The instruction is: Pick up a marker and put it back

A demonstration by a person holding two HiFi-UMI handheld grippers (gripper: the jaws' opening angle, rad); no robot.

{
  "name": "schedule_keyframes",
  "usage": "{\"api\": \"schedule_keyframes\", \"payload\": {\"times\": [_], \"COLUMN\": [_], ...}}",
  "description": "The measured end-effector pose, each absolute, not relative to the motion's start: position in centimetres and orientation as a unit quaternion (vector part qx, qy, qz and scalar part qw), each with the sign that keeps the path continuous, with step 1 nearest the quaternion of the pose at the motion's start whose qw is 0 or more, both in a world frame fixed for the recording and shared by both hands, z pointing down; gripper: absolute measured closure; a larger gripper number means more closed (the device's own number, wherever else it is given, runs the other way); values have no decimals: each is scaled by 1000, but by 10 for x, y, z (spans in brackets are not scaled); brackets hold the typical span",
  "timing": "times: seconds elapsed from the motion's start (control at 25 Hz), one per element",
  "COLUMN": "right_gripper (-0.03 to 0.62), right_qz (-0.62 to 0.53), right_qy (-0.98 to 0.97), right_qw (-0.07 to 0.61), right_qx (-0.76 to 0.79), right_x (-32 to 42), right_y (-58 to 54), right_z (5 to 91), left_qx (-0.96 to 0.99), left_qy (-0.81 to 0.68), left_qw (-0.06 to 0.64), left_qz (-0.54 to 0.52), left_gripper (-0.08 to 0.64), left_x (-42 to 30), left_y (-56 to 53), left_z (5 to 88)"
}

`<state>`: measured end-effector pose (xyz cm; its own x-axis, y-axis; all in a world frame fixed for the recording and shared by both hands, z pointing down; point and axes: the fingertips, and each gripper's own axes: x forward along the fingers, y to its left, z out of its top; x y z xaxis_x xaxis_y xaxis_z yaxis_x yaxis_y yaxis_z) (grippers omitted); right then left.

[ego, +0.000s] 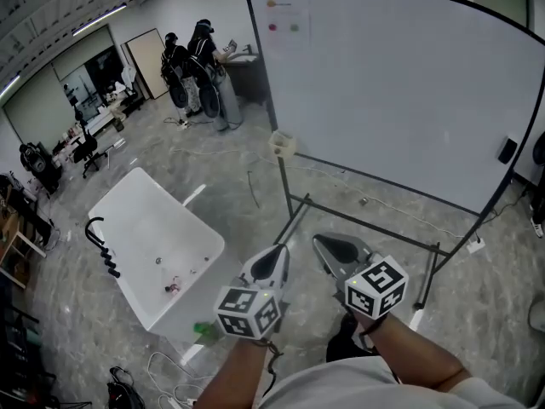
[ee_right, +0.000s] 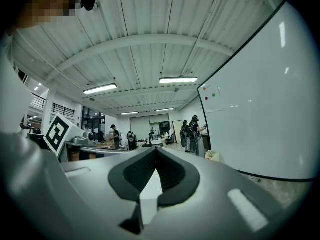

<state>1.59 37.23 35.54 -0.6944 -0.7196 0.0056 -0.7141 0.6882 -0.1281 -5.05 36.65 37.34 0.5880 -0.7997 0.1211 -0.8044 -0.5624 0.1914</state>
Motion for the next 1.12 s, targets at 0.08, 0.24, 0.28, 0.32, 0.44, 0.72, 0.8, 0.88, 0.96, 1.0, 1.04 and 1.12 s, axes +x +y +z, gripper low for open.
{"api": "schedule_keyframes", "payload": {"times": [0.08,0.24,0.28,0.32,0.44,0.72,0.8,0.88,0.96,1.0,1.04,1.12], "right_gripper": [591,591,589,591,591,591,589,589,589,589,589,589], "right_qz": [-61,-72,-74,-77,-86,-89,-92,-91,-86,-84,-82,-80], "right_qy": [920,926,927,929,934,940,941,942,943,943,943,943], "right_qw": [21,14,10,5,-14,-30,-31,-33,-38,-42,-47,-58], "right_qx": [-386,-371,-367,-363,-346,-328,-325,-321,-320,-320,-319,-319], "right_x": [23,40,45,51,66,80,79,75,69,65,62,52], "right_y": [333,252,232,212,158,49,22,-5,-31,-45,-60,-94], "right_z": [364,380,383,387,397,402,403,402,404,406,408,414], "left_qx": [879,871,869,867,857,844,843,843,845,846,849,854], "left_qy": [-462,-477,-480,-484,-498,-517,-519,-518,-514,-512,-508,-500], "left_qw": [114,115,117,119,131,143,144,144,146,147,147,146], "left_qz": [12,12,11,10,8,18,16,14,12,12,12,12], "left_gripper": [558,558,558,558,558,558,558,558,558,558,558,558], "left_x": [-45,-28,-23,-17,-4,6,4,0,-3,-5,-7,-11], "left_y": [328,248,227,206,153,61,35,7,-25,-42,-60,-98], "left_z": [380,389,390,392,396,404,405,407,410,413,414,418]}}
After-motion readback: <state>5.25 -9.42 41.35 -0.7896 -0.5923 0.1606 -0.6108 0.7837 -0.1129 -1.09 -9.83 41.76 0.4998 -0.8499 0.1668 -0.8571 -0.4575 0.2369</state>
